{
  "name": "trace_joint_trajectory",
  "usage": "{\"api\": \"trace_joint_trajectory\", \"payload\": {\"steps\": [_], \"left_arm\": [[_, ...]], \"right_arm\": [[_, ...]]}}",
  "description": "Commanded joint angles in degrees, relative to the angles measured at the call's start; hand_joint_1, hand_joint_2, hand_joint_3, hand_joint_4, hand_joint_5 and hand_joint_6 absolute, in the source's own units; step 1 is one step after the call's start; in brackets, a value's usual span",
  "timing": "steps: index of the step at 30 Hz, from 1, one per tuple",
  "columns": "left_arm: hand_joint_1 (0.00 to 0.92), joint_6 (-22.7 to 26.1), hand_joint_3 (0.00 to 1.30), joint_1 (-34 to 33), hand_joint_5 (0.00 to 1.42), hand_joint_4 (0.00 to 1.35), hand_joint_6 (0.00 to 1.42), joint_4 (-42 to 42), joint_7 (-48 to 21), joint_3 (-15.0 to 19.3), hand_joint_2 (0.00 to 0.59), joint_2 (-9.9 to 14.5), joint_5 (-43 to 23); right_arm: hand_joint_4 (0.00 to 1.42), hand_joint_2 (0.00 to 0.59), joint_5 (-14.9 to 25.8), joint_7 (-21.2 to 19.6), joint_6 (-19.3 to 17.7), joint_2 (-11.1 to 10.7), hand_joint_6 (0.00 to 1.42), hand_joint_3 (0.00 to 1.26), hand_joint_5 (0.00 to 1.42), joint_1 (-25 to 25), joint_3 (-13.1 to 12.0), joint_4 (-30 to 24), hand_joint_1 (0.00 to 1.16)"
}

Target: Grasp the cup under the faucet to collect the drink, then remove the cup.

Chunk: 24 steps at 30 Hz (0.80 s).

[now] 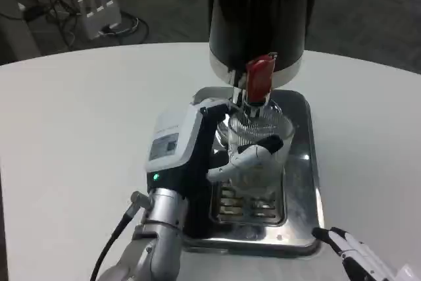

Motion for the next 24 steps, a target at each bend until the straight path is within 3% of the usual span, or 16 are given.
{"api": "trace_joint_trajectory", "payload": {"steps": [1,24], "left_arm": [[0.008,-1.59,0.73,0.32,0.44,0.28,0.5,-1.27,0.18,-0.01,0.155,0.11,-0.64],[0.018,-1.41,0.71,4.19,0.44,0.29,0.49,-4.39,-0.48,0.0,0.139,0.92,-0.49]], "right_arm": [[0.0,0.49,0.88,-1.35,-1.27,0.09,0.0,0.07,0.0,0.38,-0.1,0.1,0.51],[0.0,0.484,2.14,-2.68,-2.01,0.03,0.0,0.08,0.0,0.49,-0.57,0.01,0.51]]}}
